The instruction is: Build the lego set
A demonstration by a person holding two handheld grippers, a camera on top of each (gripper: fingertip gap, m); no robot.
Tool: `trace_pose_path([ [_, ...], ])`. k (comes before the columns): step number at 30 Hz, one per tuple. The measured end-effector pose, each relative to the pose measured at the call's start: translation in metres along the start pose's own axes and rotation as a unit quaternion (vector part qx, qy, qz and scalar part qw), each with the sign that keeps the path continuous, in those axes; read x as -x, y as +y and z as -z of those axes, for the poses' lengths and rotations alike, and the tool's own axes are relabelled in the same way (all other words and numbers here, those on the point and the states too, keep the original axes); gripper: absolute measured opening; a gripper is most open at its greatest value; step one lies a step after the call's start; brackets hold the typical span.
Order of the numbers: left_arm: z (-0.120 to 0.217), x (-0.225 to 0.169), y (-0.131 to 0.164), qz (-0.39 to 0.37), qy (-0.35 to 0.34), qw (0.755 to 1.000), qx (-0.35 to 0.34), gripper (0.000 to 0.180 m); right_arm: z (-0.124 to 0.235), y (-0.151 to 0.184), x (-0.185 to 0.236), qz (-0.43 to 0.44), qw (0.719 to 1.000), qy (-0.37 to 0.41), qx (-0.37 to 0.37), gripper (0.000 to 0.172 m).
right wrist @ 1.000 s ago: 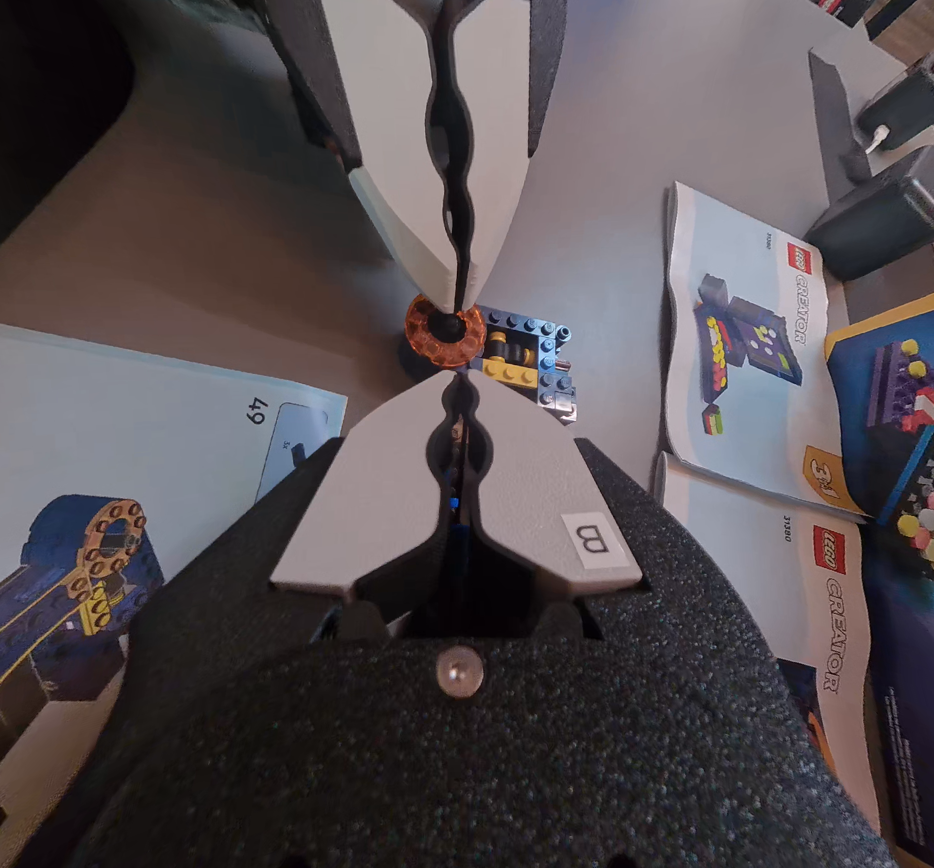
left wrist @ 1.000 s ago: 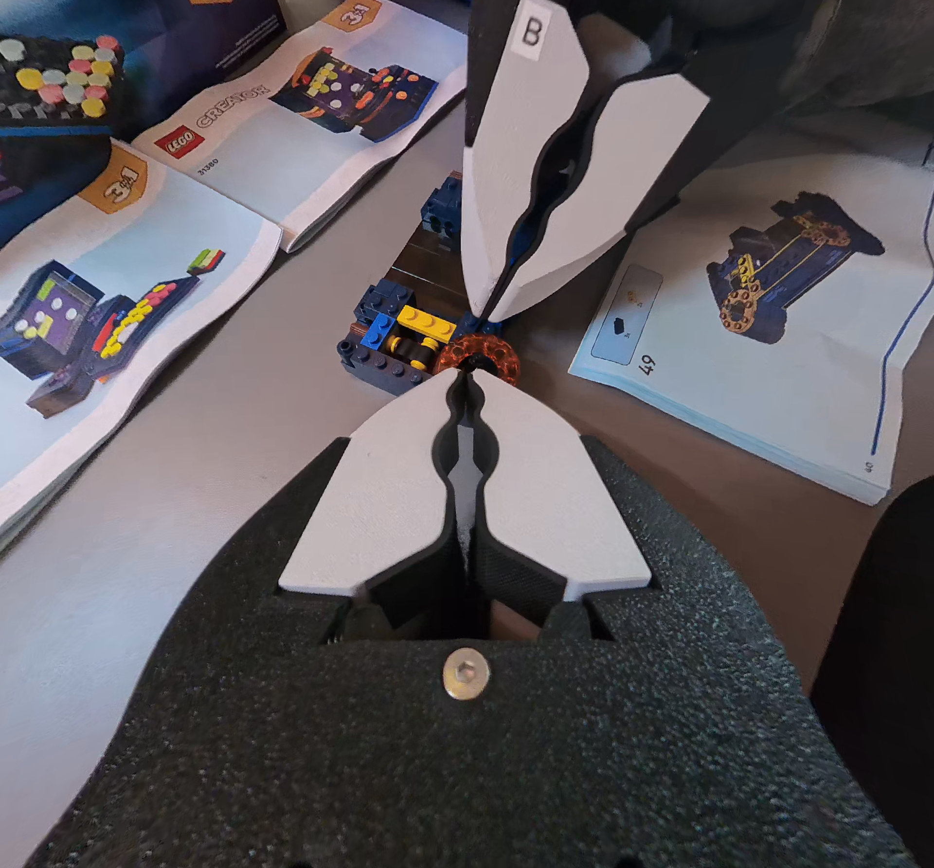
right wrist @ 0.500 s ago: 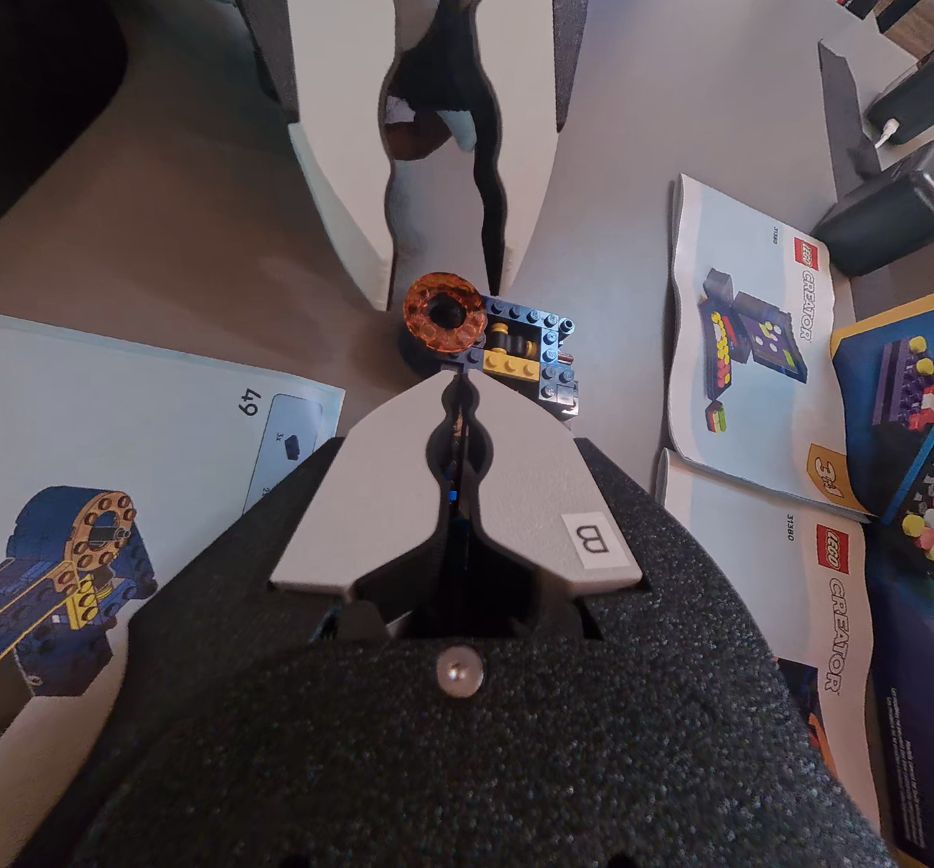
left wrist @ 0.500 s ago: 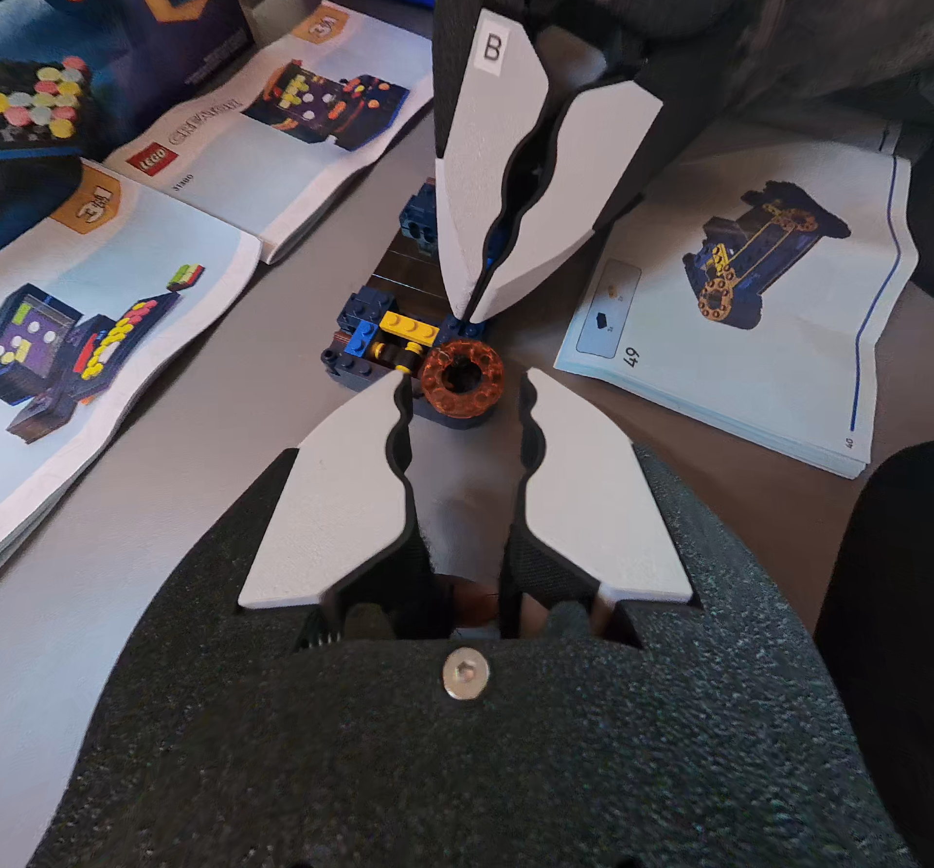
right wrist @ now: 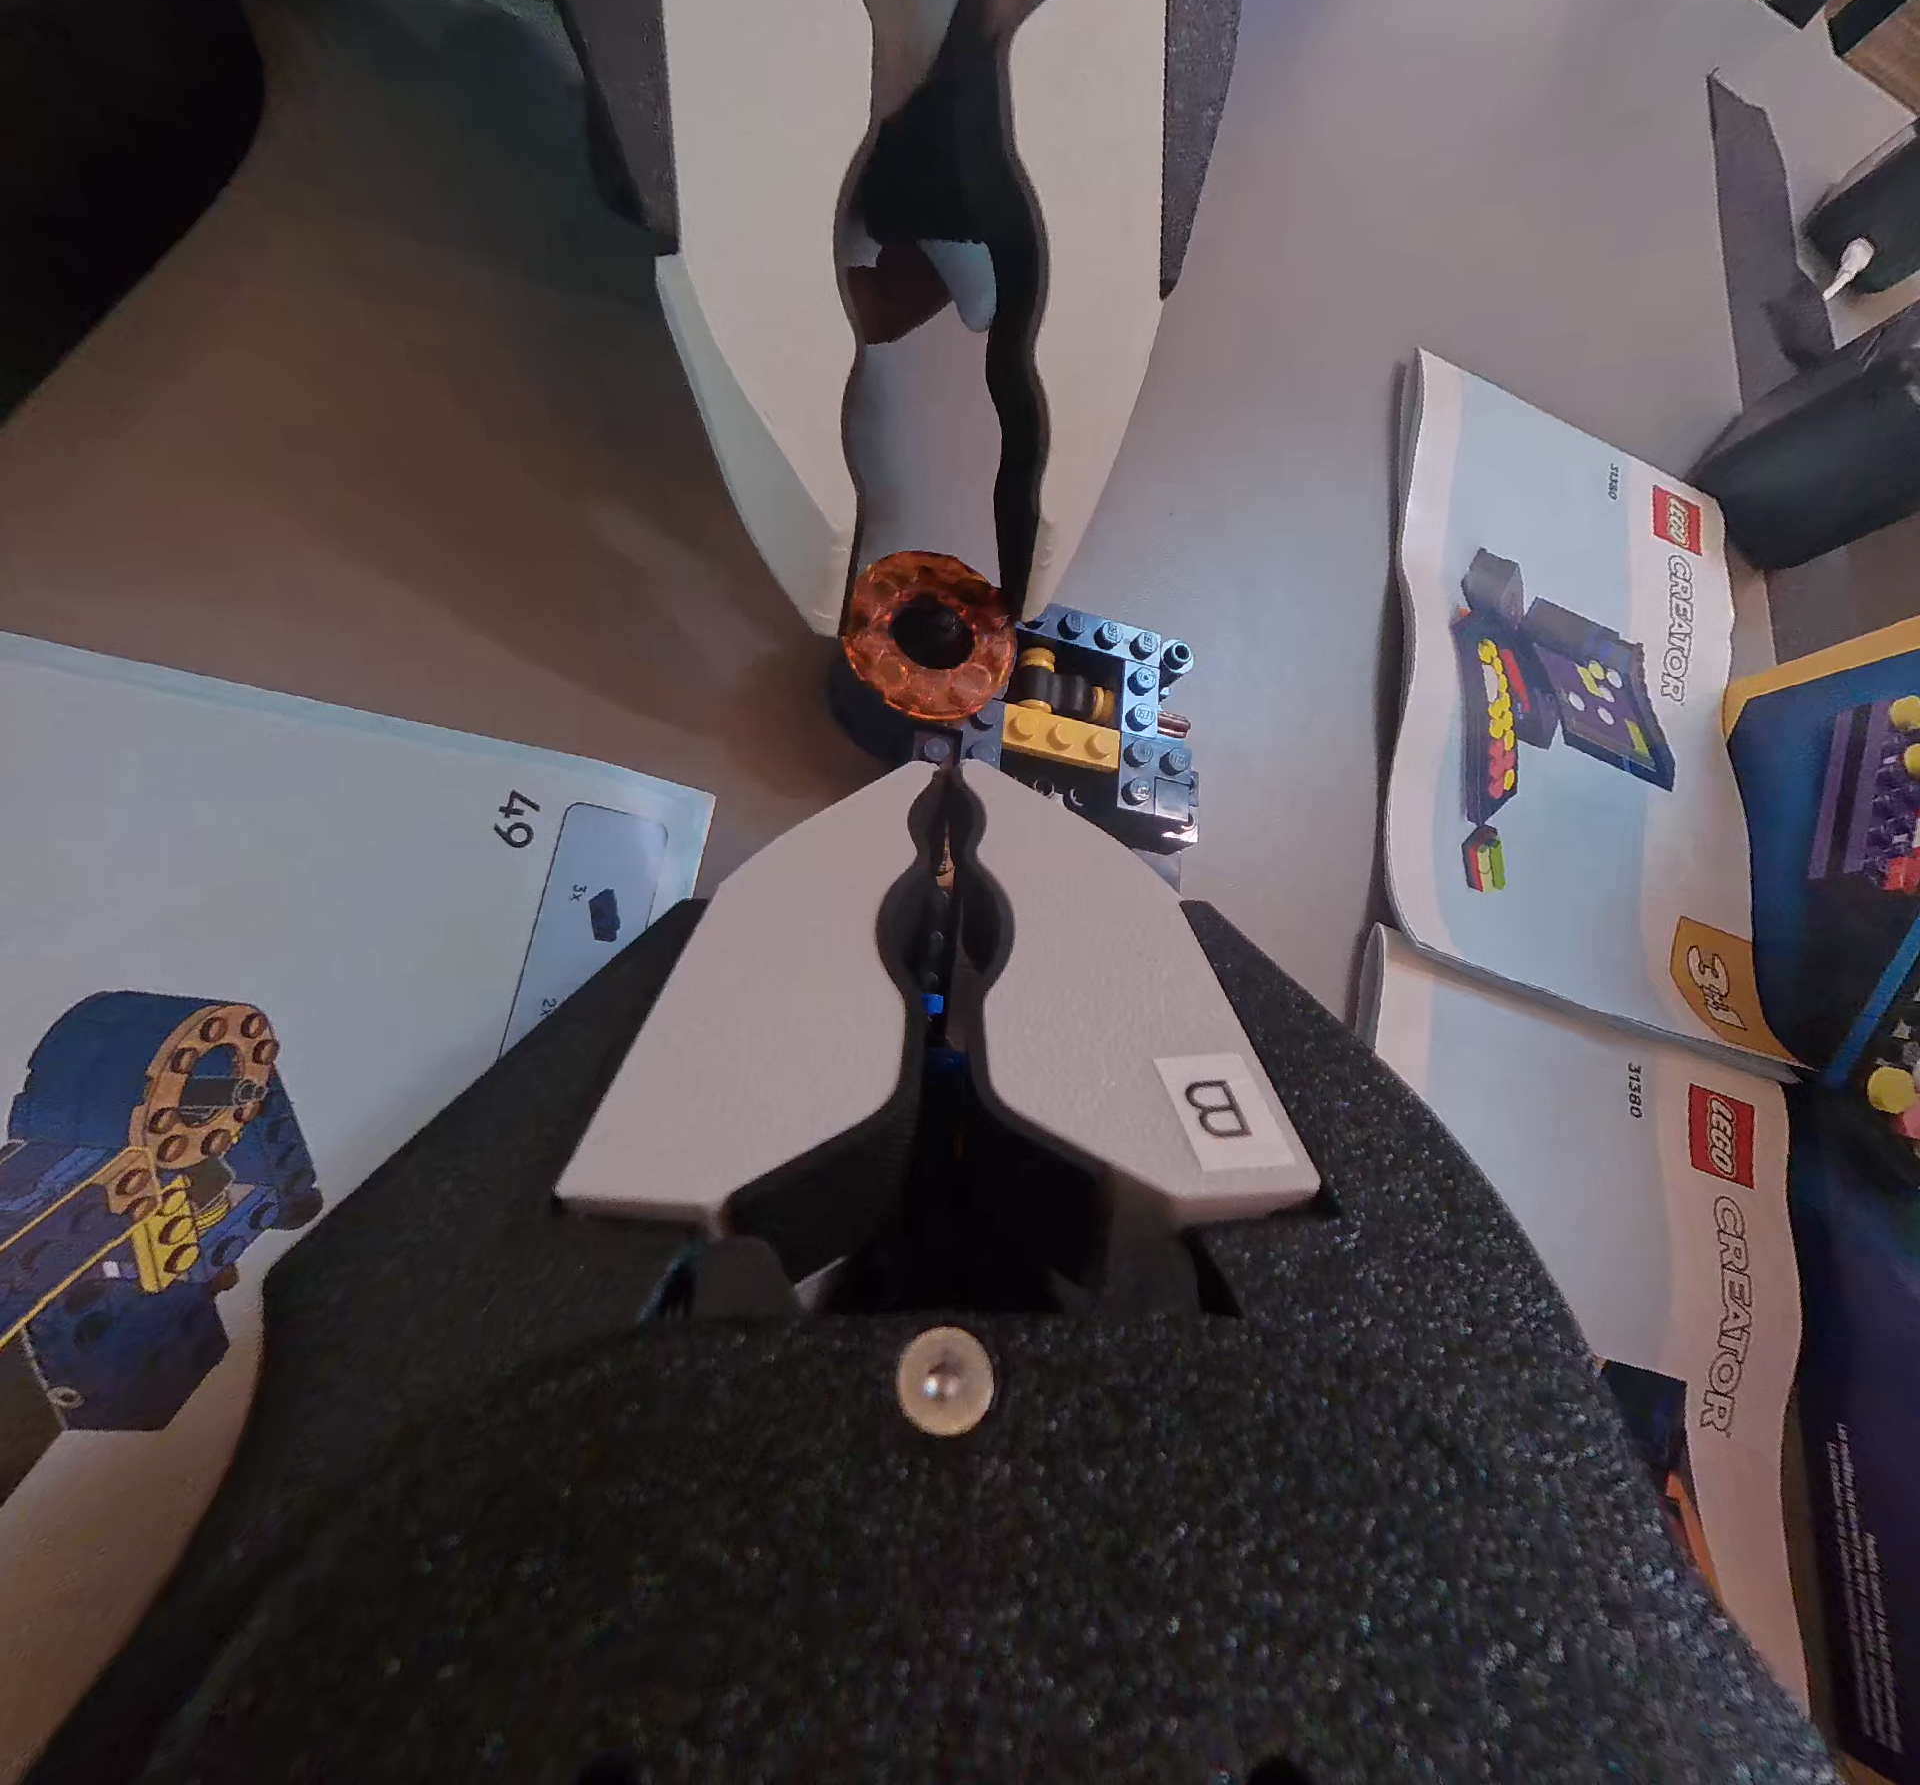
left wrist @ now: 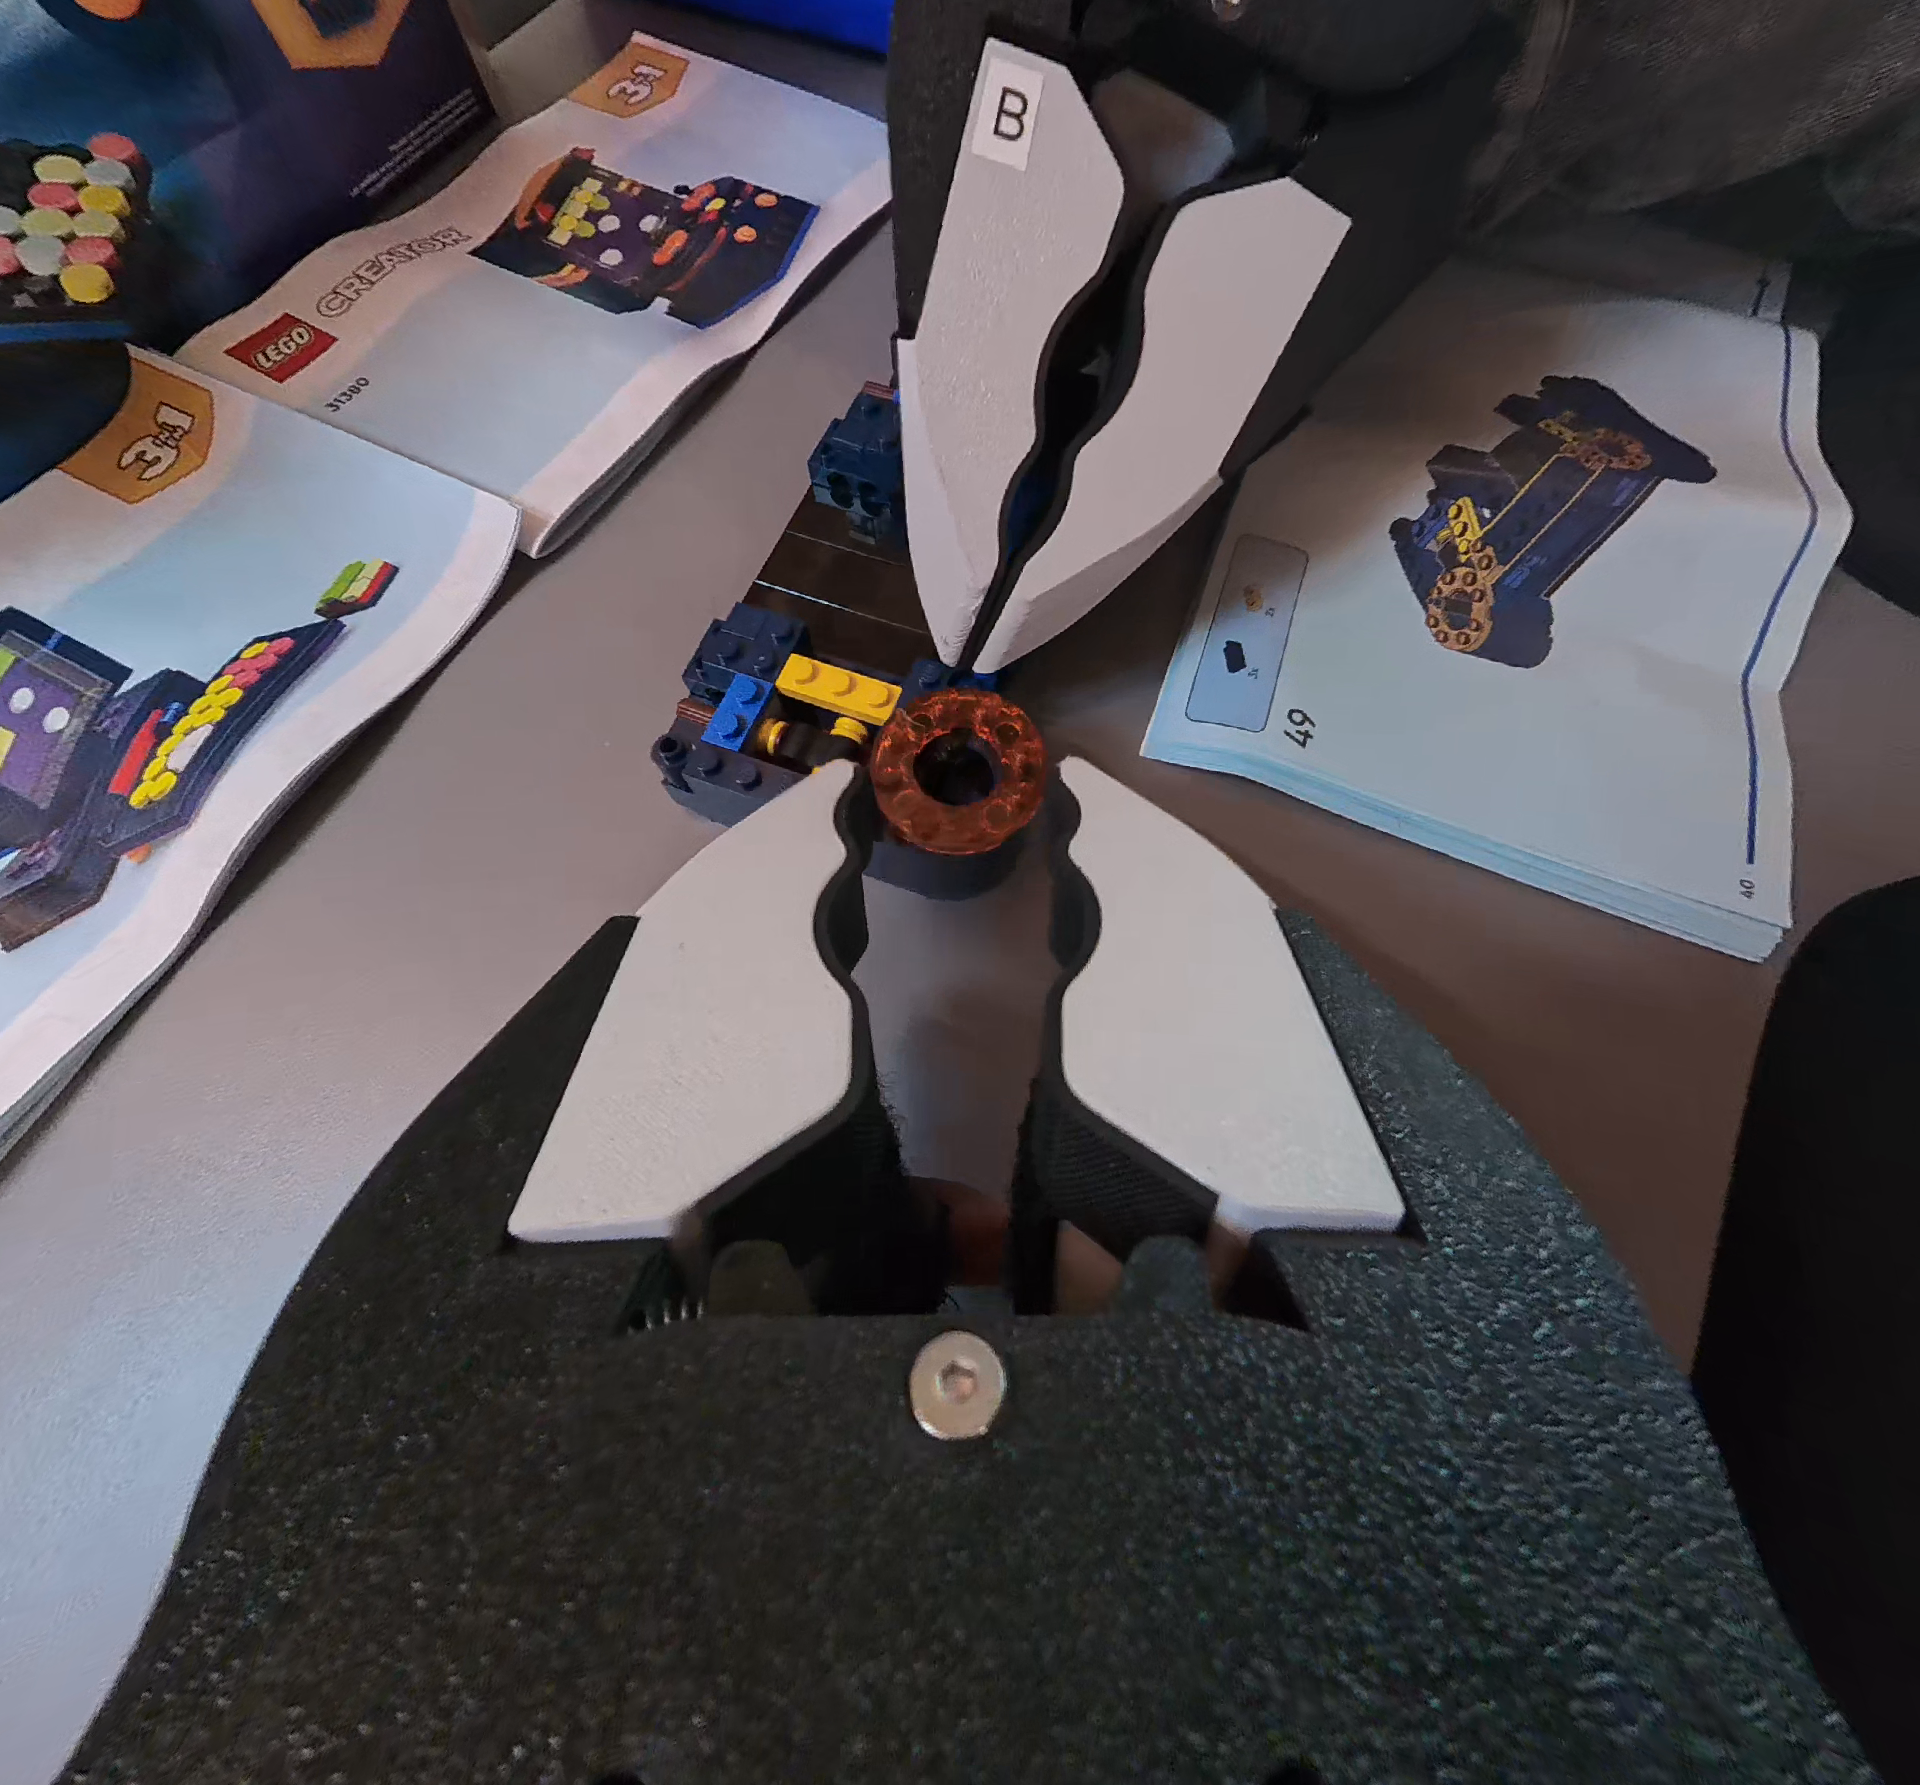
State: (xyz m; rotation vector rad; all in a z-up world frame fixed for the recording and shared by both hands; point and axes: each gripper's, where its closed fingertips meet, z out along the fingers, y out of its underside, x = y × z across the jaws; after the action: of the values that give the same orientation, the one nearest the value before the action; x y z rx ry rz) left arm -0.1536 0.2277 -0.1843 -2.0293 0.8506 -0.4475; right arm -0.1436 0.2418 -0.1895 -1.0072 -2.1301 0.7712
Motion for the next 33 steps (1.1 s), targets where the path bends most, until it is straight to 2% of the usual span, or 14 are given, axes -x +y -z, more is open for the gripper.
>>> trace_pose_path([
  [8, 0.001, 0.002, 0.001, -0.006, 0.011, 1.000, 0.004, 0.031, 0.000, 0.000, 0.000, 0.004, 1.000, 0.001, 0.002, 0.000],
  [18, 0.011, -0.002, -0.015, 0.014, 0.052, 0.997, -0.060, 0.031, 0.000, 0.000, 0.000, 0.012, 1.000, 0.001, 0.003, 0.000],
  [33, 0.008, -0.005, -0.008, 0.013, 0.062, 0.997, -0.045, 0.031, 0.000, 0.000, 0.000, 0.015, 1.000, 0.001, 0.001, 0.000],
])
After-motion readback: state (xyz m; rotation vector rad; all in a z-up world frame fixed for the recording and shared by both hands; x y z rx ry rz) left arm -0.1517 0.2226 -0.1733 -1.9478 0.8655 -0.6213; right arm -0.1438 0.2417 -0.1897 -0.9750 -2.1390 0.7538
